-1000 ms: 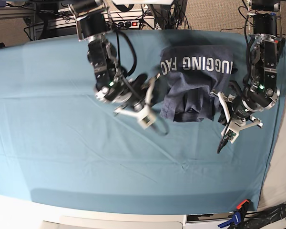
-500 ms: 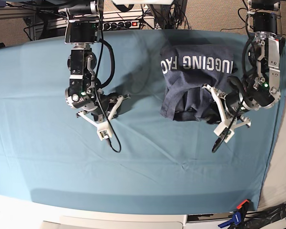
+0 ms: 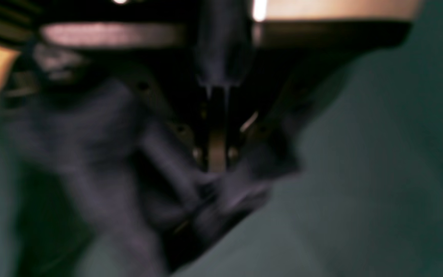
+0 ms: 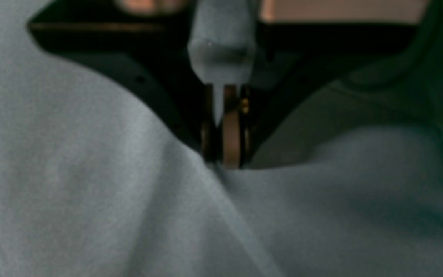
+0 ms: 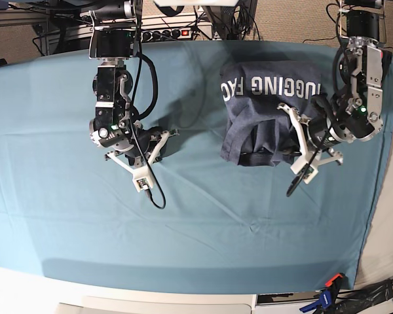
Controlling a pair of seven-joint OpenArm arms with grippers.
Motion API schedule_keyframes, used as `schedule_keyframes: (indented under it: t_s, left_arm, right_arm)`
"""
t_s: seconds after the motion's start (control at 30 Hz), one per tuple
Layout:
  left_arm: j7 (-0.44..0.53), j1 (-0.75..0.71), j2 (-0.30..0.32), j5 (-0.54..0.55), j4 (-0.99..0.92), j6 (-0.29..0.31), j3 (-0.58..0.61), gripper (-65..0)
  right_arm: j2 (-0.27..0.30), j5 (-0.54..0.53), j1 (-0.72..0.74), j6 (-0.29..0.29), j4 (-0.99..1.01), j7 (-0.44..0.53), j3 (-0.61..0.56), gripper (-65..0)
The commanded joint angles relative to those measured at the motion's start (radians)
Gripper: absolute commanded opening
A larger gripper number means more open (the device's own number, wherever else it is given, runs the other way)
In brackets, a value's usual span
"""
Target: Fold the T-shirt properly
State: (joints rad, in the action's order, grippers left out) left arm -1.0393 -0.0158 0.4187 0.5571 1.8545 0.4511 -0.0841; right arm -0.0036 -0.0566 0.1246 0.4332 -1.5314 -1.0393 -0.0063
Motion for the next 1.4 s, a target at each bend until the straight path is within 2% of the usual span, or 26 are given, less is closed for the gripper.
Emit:
schedule_keyframes:
  t_s: [0.0, 0.13, 0.23, 0.3, 0.37, 0.43, 0.57, 0.97, 1.2, 1.27, 1.37]
  left_arm:
    - [0.018, 0.015, 0.013, -0.011, 0.002, -0.008, -0.004, -65.0]
    - [0.031, 0.013, 0.013, -0.015, -0.048, -0.005, -0.004, -65.0]
    - [0.119, 0.013, 0.011, -0.016, -0.114, -0.004, -0.004, -65.0]
    - [0.185, 0.014, 0.008, -0.015, -0.175, 0.026, -0.003, -65.0]
    - [0.206, 0.026, -0.004, -0.016, -0.239, 0.050, -0.003, -65.0]
    - [0.210, 0.045, -0.020, -0.015, -0.303, 0.072, -0.003, -65.0]
    - [0.211, 0.094, -0.042, -0.014, -0.385, 0.071, -0.003, -65.0]
    - [0.211, 0.250, -0.045, -0.007, -0.389, 0.066, -0.003, -65.0]
    - [0.214, 0.267, -0.044, -0.010, -0.389, 0.066, -0.003, -65.0]
    - [0.181, 0.268, -0.044, 0.029, -0.388, 0.067, -0.003, -65.0]
    - [0.114, 0.268, -0.045, 0.185, -0.386, 0.104, -0.003, -65.0]
  right_arm:
    - [-0.002, -0.006, 0.013, -0.003, -0.011, 0.000, 0.002, -59.9]
    - [-0.002, -0.006, 0.013, -0.003, -0.011, 0.000, 0.002, -59.9]
    - [-0.002, -0.006, 0.013, -0.003, -0.011, 0.003, 0.002, -59.9]
    - [-0.002, -0.006, 0.013, -0.003, -0.011, 0.007, 0.002, -59.9]
    - [-0.002, -0.006, 0.013, -0.003, -0.011, 0.012, 0.002, -59.9]
    - [-0.002, -0.006, 0.013, -0.003, -0.011, 0.020, 0.002, -59.9]
    - [-0.002, -0.006, 0.013, -0.003, -0.011, 0.023, 0.002, -59.9]
    - [-0.002, -0.006, 0.008, -0.003, -0.011, 0.023, 0.002, -59.9]
    - [-0.002, -0.006, 0.008, -0.003, -0.011, 0.023, 0.002, -59.9]
    - [-0.002, -0.006, 0.008, -0.003, -0.011, 0.023, 0.002, -59.9]
    - [-0.002, -0.006, 0.008, -0.003, -0.011, 0.023, 0.002, -59.9]
